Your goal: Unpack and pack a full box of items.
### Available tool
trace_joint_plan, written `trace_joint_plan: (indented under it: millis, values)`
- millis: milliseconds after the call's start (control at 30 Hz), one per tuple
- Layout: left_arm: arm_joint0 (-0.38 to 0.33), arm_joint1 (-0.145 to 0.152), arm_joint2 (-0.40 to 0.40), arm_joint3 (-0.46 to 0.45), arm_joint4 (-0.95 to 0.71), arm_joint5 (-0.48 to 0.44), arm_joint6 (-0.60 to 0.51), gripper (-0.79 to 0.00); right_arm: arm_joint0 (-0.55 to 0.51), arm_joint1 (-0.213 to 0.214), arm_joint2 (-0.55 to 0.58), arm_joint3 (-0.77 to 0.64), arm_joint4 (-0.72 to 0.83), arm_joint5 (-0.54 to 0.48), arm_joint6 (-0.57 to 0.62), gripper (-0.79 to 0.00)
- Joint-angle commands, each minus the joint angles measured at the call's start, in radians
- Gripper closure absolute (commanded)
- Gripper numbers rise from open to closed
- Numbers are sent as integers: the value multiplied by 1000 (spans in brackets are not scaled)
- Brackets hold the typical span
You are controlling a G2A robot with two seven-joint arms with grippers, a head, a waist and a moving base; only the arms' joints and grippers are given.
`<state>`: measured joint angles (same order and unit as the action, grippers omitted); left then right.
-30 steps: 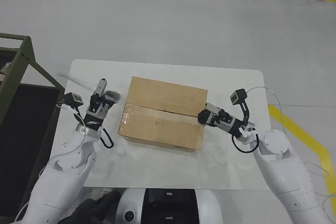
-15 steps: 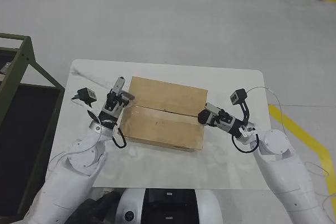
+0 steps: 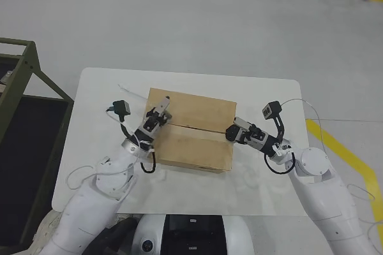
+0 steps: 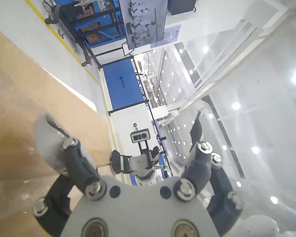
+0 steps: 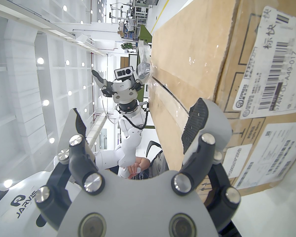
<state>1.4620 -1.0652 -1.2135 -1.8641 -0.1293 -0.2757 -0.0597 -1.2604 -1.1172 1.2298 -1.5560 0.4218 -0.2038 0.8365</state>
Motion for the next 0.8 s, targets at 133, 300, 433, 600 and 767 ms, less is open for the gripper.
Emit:
trace_joint_plan:
  millis: [133,300,433,600,767]
  values:
    - [-6,-9,22,-10,75,-27,3,-785,0,0,0,0,0,0,0,-785]
    - [-11,-11,30,-12,172,-47,-39,-785,0,0,0,0,0,0,0,-785]
    - [-14,-7,11,-5,184,-37,-126,-785,0,0,0,0,0,0,0,-785]
    - [-3,0,-48,-12,155,-23,-180,-785,0,0,0,0,0,0,0,-785]
    - [42,4,-124,-38,121,-54,-163,-785,0,0,0,0,0,0,0,-785]
